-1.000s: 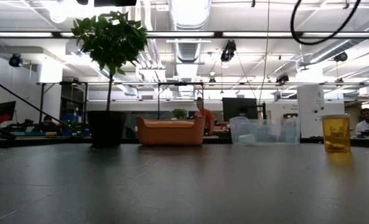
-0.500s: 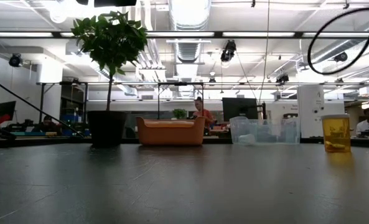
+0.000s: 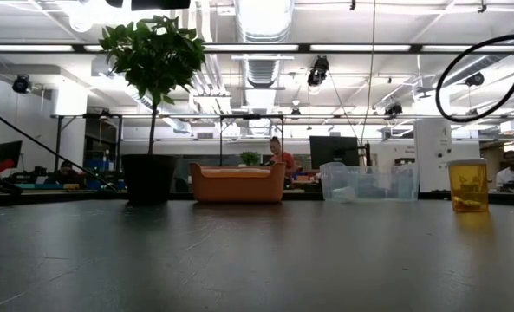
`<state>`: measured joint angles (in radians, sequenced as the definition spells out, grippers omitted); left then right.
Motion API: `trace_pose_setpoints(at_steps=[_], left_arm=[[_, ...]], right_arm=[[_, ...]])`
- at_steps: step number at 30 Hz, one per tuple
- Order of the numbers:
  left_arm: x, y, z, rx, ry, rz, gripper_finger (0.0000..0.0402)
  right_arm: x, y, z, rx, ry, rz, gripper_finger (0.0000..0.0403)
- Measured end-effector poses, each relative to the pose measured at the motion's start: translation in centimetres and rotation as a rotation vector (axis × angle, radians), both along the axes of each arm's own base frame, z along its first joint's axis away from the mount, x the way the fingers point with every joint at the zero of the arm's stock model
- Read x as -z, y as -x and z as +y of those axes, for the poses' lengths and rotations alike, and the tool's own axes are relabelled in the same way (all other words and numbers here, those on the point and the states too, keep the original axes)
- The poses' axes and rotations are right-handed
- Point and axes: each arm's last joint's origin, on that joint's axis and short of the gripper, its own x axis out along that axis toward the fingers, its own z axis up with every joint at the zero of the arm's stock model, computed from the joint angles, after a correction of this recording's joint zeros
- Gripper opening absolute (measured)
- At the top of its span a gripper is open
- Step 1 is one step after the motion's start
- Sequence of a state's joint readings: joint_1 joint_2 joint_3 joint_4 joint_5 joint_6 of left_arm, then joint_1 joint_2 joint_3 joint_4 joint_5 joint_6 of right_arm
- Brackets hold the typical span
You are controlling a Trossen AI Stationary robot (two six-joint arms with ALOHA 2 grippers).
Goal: Pick and place medicine bottles into bin by pill shape (circle, oval)
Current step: Put the pink pill bottle into the transparent bin
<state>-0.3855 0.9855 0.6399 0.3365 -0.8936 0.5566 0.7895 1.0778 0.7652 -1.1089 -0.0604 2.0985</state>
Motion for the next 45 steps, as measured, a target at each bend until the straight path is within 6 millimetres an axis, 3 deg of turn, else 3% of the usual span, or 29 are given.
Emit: trace_pose_setpoints(at_steps=[19,37,45], left_arm=[[0.0,0.0,0.0,0.0,-0.001,0.001,0.027],[0.0,0.0,0.0,0.0,-0.001,0.001,0.027],[0.0,0.0,0.0,0.0,-0.005,0.003,0.027]], right_arm=[[2.3,-1.4,1.4,-0.01,0.047,0.046,0.0219],[2.7,-1.1,0.9,0.041,0.109,0.058,0.0111],[2.7,-1.2,1.0,0.042,0.102,0.051,0.0108]])
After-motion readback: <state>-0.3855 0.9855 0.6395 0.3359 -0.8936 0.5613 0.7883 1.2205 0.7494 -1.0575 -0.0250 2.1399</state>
